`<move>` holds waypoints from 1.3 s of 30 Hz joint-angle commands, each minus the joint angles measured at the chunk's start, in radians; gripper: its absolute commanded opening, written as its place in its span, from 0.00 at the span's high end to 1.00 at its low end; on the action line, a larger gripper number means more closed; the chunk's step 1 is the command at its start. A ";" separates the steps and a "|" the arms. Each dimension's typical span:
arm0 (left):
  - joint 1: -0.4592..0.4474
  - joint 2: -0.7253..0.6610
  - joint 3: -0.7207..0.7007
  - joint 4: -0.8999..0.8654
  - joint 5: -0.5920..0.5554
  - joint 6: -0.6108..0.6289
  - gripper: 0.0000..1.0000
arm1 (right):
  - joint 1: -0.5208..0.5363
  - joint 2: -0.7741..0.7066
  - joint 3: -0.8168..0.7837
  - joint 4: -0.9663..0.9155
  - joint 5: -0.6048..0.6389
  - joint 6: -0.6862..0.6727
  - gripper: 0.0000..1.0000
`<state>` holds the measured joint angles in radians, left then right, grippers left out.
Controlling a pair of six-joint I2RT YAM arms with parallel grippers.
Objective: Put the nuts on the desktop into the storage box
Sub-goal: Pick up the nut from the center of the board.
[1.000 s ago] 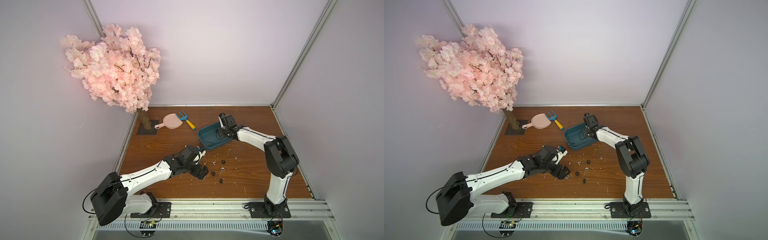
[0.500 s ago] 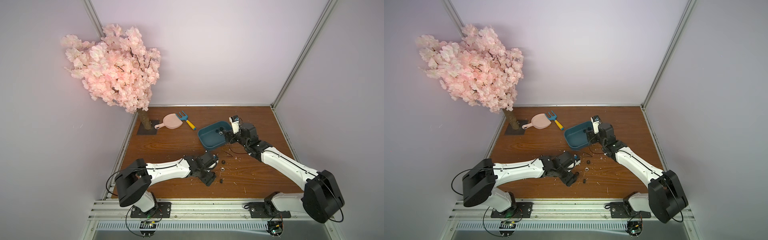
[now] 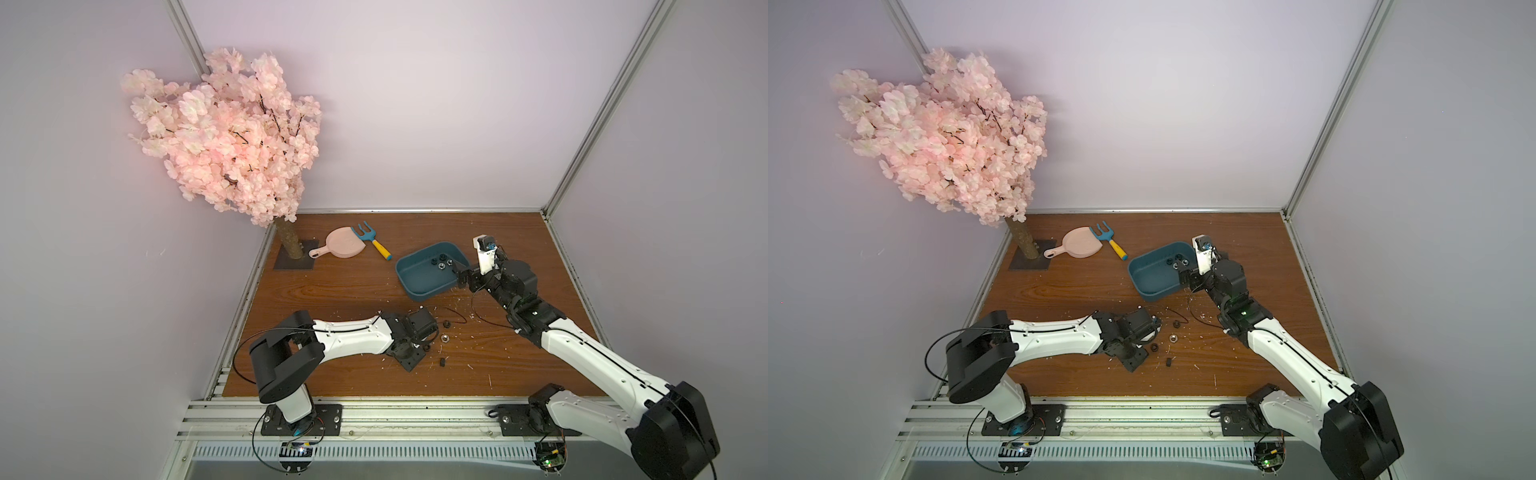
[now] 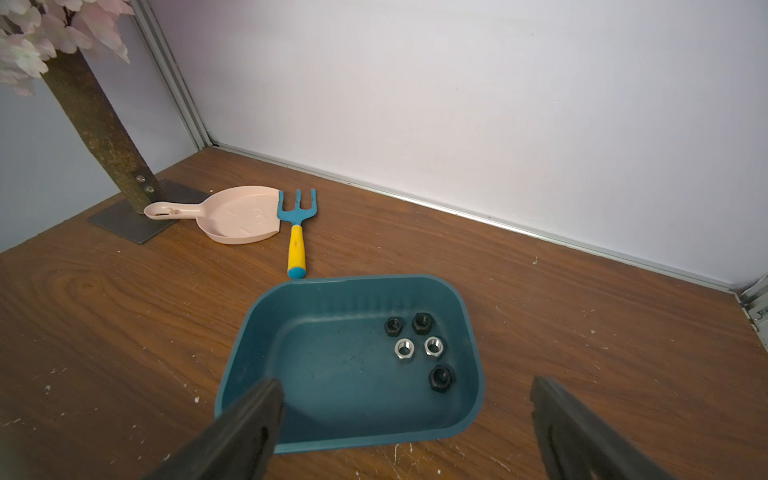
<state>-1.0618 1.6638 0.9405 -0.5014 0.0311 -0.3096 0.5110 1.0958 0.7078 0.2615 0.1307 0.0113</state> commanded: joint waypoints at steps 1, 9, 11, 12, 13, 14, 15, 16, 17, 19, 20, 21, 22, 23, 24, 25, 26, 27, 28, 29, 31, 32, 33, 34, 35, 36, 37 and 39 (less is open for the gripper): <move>-0.010 0.026 0.009 -0.056 -0.003 0.004 0.58 | 0.001 -0.015 -0.001 0.060 0.018 -0.019 0.01; -0.009 -0.012 0.051 -0.073 0.022 0.011 0.75 | 0.000 -0.037 -0.074 0.217 -0.026 0.030 0.01; -0.004 -0.041 0.068 -0.071 0.048 0.016 0.77 | 0.000 -0.091 -0.178 0.374 -0.112 -0.014 0.01; 0.004 -0.060 0.077 -0.071 0.060 0.020 0.78 | 0.000 -0.125 -0.246 0.489 -0.157 -0.034 0.01; 0.017 -0.077 0.083 -0.071 0.075 0.024 0.78 | 0.000 -0.154 -0.303 0.587 -0.174 -0.030 0.01; 0.038 -0.098 0.090 -0.070 0.100 0.027 0.78 | -0.001 -0.179 -0.359 0.684 -0.185 -0.018 0.01; 0.058 -0.117 0.097 -0.070 0.126 0.027 0.78 | 0.000 -0.195 -0.390 0.744 -0.209 -0.021 0.01; 0.084 -0.140 0.106 -0.069 0.152 0.029 0.78 | 0.000 -0.209 -0.408 0.770 -0.245 -0.037 0.01; 0.105 -0.165 0.115 -0.070 0.179 0.032 0.78 | 0.000 -0.219 -0.413 0.778 -0.290 -0.052 0.01; 0.137 -0.212 0.136 -0.070 0.231 0.038 0.78 | 0.000 -0.226 -0.419 0.797 -0.344 -0.060 0.01; 0.152 -0.235 0.148 -0.069 0.271 0.042 0.78 | 0.000 -0.226 -0.428 0.823 -0.379 -0.065 0.01; 0.162 -0.254 0.157 -0.068 0.296 0.046 0.78 | 0.000 -0.226 -0.440 0.851 -0.402 -0.063 0.01; 0.178 -0.273 0.167 -0.069 0.320 0.048 0.78 | -0.001 -0.225 -0.456 0.899 -0.418 -0.052 0.01; 0.195 -0.292 0.175 -0.068 0.347 0.048 0.78 | 0.000 -0.225 -0.472 0.945 -0.438 -0.051 0.01; 0.211 -0.308 0.176 -0.065 0.377 0.045 0.78 | 0.000 -0.225 -0.483 0.980 -0.468 -0.059 0.01; 0.235 -0.327 0.171 -0.055 0.425 0.040 0.78 | -0.001 -0.224 -0.493 1.007 -0.517 -0.078 0.01; 0.259 -0.348 0.159 -0.034 0.479 0.028 0.78 | 0.000 -0.218 -0.494 1.018 -0.571 -0.098 0.01; 0.279 -0.369 0.143 -0.003 0.534 0.015 0.78 | 0.001 -0.213 -0.490 1.018 -0.620 -0.111 0.01; 0.310 -0.393 0.119 0.042 0.604 -0.008 0.78 | 0.004 -0.204 -0.486 1.017 -0.681 -0.122 0.01; 0.345 -0.419 0.087 0.104 0.676 -0.042 0.77 | 0.009 -0.191 -0.480 1.012 -0.747 -0.147 0.01; 0.414 -0.470 0.011 0.273 0.832 -0.145 0.77 | 0.037 -0.166 -0.469 0.980 -0.839 -0.223 0.01; 0.448 -0.497 -0.039 0.383 0.899 -0.221 0.77 | 0.066 -0.155 -0.460 0.953 -0.852 -0.264 0.01; 0.471 -0.518 -0.086 0.501 0.938 -0.295 0.76 | 0.091 -0.145 -0.451 0.922 -0.856 -0.288 0.01; 0.496 -0.540 -0.133 0.617 0.979 -0.369 0.76 | 0.119 -0.134 -0.437 0.882 -0.852 -0.314 0.01; 0.512 -0.552 -0.171 0.721 1.013 -0.441 0.76 | 0.145 -0.124 -0.420 0.839 -0.854 -0.338 0.01; 0.524 -0.556 -0.197 0.795 1.037 -0.492 0.76 | 0.166 -0.114 -0.409 0.816 -0.854 -0.357 0.01; 0.528 -0.556 -0.218 0.855 1.055 -0.534 0.76 | 0.192 -0.100 -0.399 0.812 -0.836 -0.367 0.01; 0.528 -0.549 -0.233 0.904 1.076 -0.568 0.76 | 0.219 -0.068 -0.392 0.841 -0.807 -0.357 0.03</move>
<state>-0.5453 1.1221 0.7219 0.1196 0.9569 -0.7136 0.6998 1.0080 0.2699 1.0943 -0.6613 -0.2882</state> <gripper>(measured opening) 0.247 0.976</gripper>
